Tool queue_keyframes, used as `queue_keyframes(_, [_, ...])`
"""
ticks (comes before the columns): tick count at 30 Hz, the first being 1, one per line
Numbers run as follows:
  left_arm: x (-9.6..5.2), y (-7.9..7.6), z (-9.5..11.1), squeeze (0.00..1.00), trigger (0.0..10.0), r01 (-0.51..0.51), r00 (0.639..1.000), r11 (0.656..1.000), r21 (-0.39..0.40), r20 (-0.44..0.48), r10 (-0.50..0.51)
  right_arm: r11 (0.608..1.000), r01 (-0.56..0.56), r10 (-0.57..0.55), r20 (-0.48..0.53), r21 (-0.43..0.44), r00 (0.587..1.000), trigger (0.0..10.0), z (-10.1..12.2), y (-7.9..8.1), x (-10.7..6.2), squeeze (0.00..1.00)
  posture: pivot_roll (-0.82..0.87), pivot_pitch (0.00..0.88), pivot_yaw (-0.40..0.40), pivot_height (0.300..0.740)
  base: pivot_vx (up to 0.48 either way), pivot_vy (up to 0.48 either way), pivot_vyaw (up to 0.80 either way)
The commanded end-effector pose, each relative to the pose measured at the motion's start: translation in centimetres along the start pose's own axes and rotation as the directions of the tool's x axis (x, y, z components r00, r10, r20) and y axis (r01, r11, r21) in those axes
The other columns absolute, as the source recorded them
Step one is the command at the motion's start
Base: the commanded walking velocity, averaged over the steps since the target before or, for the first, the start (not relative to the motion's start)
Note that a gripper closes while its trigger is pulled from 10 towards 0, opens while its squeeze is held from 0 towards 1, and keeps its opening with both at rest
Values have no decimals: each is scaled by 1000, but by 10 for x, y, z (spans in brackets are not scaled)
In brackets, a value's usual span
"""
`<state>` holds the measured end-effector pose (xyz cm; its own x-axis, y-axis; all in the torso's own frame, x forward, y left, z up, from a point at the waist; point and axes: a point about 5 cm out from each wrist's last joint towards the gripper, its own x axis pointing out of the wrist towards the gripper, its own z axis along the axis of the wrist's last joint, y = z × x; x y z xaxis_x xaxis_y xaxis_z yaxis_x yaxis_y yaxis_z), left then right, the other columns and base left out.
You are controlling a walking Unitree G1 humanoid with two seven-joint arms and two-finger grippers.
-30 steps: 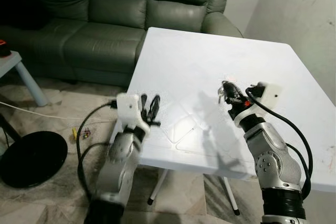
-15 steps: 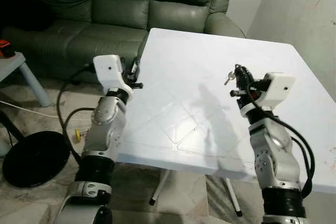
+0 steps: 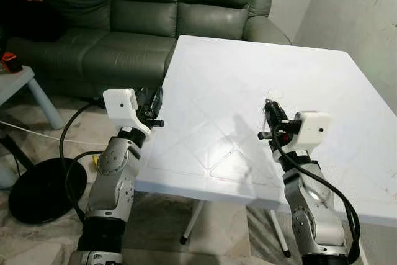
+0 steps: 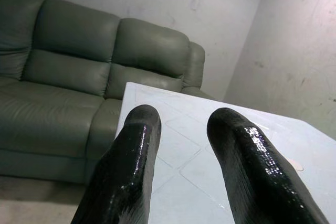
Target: Hang keys on a hook
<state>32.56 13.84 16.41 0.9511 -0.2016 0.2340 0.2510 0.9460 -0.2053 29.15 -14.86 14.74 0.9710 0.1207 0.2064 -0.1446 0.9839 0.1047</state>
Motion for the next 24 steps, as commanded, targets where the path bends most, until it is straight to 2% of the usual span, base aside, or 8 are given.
queue_keyframes(1, [2, 0, 3, 0, 10000, -5, 1000, 1000, -6, 3, 5, 1000, 19, -19, -4, -14, 1000, 10000, 2, -2, -1, 0, 94, 11, -20, 740, 0, 0, -581])
queue_keyframes(4, [4, 1, 2, 0, 10000, -16, 999, 1000, -4, -30, 16, 999, 22, -23, -8, -31, 1000, 10000, 2, -1, -1, 0, 93, 10, -15, 740, 0, 0, -600])
queue_keyframes(11, [7, -1, 2, 0, 10000, -8, 999, 1000, 1, -31, 8, 999, 21, -21, -12, -38, 1000, 10000, 3, 0, 0, 0, 91, 3, -12, 740, 0, 0, -623])
queue_keyframes(14, [10, -2, -5, 0, 10000, -28, 997, 1000, 4, -65, 28, 998, 36, -38, -26, -52, 999, 10000, 0, -3, 2, 0, 94, 0, -16, 740, 0, 0, -644])
queue_keyframes(24, [9, 2, -8, 0, 10000, -46, 996, 999, 15, -79, 47, 998, -2, 0, -32, -60, 1000, 10000, -1, 7, 7, 0, 98, 0, -31, 740, 0, 0, -638])
